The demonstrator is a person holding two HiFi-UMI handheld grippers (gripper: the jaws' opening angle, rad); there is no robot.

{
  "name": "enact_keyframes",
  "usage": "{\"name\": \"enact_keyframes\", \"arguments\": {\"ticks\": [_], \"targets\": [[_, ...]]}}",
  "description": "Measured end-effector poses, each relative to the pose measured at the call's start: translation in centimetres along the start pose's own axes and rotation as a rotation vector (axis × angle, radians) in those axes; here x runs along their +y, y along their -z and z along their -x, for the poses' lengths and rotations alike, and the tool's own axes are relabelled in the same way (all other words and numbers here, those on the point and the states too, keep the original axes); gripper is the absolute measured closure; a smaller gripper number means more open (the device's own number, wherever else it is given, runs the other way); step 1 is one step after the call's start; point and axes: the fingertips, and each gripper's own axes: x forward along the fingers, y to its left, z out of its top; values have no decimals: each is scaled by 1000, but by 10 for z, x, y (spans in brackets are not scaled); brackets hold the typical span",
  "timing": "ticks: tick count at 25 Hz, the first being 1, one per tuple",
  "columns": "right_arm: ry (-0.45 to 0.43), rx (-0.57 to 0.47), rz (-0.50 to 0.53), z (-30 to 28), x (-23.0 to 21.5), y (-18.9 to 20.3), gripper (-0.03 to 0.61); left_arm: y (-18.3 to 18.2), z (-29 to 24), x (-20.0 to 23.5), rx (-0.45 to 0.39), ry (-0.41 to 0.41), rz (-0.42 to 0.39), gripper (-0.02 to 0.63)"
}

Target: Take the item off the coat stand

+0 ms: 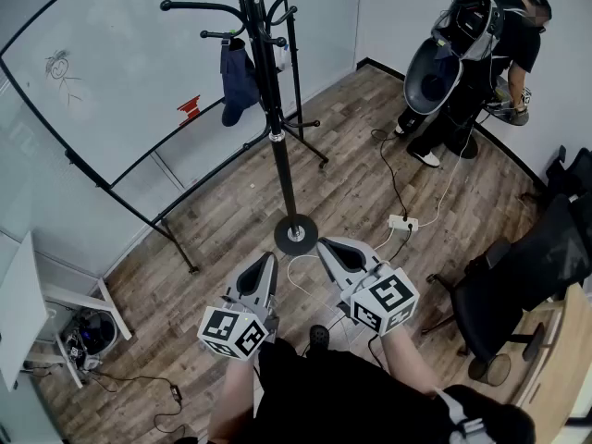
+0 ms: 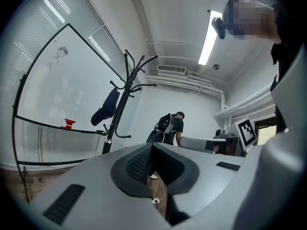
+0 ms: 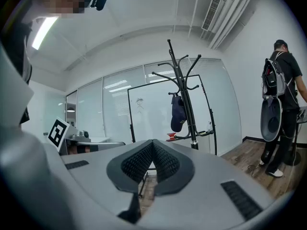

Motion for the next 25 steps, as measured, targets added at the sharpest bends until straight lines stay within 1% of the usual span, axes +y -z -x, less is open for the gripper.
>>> {"name": "enact_keyframes", "arguments": {"ticks": [9,15,17,21,25], "targets": [[7,14,1,1,-1,7,548,8,-4,-1,19,-1,5,598],[9,-24,-29,4,-3,11,548,13,-9,-11,18,38,-2,598],[8,-15,-32,3,-4,14,548,13,-10,-12,17,42,-5,598],[9,-1,-11,3,-8,17,548,9,-13,-12,5,61,47,598],[10,-3,-48,-6,-6,20,548,12,-13,-4,37,50,34,598]]}}
